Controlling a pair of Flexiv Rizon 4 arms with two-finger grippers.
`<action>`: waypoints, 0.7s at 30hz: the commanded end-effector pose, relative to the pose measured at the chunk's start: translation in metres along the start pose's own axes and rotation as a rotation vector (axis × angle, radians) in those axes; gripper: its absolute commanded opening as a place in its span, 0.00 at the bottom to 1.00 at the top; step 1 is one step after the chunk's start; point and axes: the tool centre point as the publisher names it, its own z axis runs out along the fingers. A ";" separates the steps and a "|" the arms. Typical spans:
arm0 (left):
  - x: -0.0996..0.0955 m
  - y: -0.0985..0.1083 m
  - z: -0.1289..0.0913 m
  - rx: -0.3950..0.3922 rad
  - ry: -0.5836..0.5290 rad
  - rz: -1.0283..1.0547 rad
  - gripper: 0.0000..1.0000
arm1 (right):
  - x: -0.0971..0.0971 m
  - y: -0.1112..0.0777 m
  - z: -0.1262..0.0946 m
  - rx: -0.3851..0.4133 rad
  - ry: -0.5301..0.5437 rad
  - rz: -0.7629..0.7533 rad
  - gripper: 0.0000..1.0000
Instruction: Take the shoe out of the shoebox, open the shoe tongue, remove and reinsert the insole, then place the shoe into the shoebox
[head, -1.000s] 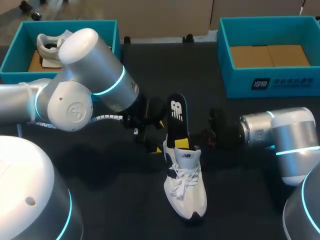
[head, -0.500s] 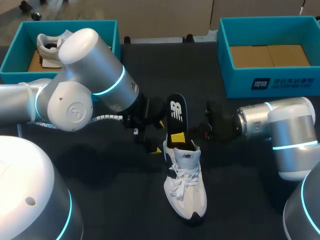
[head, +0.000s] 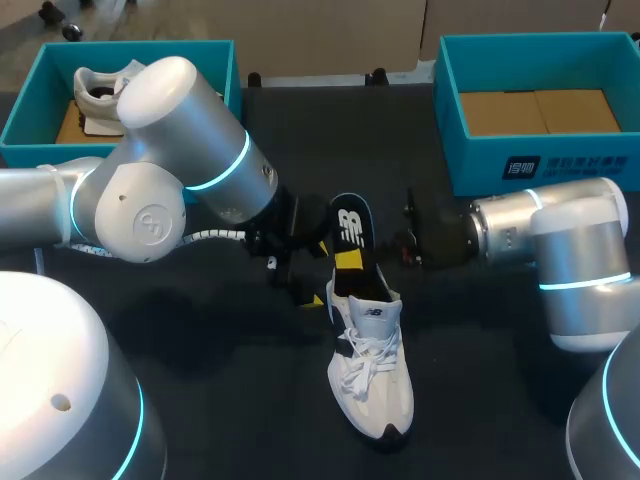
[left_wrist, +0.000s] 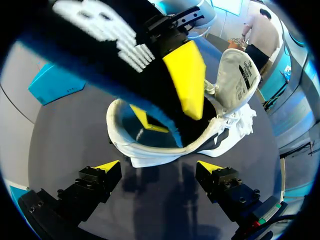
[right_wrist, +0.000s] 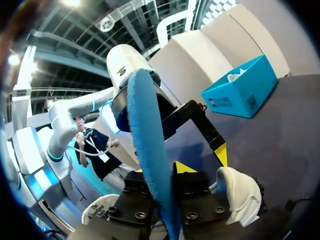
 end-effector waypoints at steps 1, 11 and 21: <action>0.000 0.000 0.001 0.002 0.000 0.001 1.00 | -0.009 -0.005 -0.002 -0.009 0.020 0.017 0.00; 0.000 0.000 0.001 0.002 0.000 0.001 1.00 | -0.022 -0.030 -0.010 -0.061 0.019 0.106 0.00; 0.000 0.000 0.001 0.002 0.000 0.001 1.00 | -0.017 -0.048 -0.004 -0.067 -0.031 0.204 0.00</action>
